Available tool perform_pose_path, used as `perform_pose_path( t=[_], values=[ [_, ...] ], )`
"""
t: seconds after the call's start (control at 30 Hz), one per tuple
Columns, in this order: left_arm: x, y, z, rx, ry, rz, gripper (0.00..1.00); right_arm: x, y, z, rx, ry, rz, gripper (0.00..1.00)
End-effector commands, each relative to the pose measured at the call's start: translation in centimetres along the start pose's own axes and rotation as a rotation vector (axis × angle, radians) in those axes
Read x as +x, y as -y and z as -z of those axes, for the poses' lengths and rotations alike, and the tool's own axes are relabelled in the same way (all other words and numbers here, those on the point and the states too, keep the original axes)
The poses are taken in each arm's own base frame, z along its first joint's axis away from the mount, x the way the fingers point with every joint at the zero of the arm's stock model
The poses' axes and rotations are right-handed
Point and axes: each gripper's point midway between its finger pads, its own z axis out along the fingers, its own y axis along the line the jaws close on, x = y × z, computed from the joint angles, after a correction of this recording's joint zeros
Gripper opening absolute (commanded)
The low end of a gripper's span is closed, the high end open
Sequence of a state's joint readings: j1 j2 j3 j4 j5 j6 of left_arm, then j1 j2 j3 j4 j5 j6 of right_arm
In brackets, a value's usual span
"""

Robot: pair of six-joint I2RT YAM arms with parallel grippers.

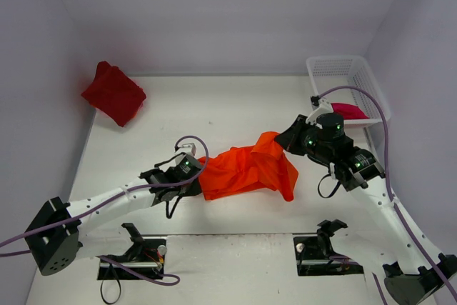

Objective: Fold and stack the t-shirts
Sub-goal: Flatten out the tshirt

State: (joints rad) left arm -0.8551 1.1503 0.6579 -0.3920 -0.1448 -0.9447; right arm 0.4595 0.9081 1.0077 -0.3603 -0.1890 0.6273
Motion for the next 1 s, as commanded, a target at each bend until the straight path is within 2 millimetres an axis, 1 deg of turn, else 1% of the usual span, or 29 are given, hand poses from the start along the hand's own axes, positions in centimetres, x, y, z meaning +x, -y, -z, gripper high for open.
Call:
perform_pose_path(
  t=[0.0,0.27,0.33,0.37,0.73,0.9,0.97],
  values=[
    [-1.7,1.6,0.6,0.043,0.037,0.012,0.04,-1.4,-0.7,-0.4,-0.022,0.051,0.012,0.0],
    [-1.8,1.9,0.4,0.039,0.032,0.006,0.05,-1.3,-0.7,-0.4,-0.022,0.05,0.018,0.0],
    [-1.8,1.9,0.3,0.041,0.03,0.007,0.15,-1.4,-0.7,-0.4,-0.022,0.052,0.018,0.0],
    [-1.8,1.9,0.3,0.04,0.029,0.008,0.16,-1.3,-0.6,-0.4,-0.02,0.05,0.018,0.0],
    [-1.9,1.8,0.8,0.047,0.037,0.009,0.15,-1.1,-0.5,-0.3,-0.023,0.048,0.014,0.0],
    [-2.2,2.0,1.5,0.056,0.047,0.012,0.15,-1.1,-0.6,-0.3,-0.024,0.049,0.012,0.0],
    [-2.4,1.9,1.8,0.06,0.052,0.012,0.13,-1.1,-0.6,-0.3,-0.023,0.048,0.012,0.0]
  ],
)
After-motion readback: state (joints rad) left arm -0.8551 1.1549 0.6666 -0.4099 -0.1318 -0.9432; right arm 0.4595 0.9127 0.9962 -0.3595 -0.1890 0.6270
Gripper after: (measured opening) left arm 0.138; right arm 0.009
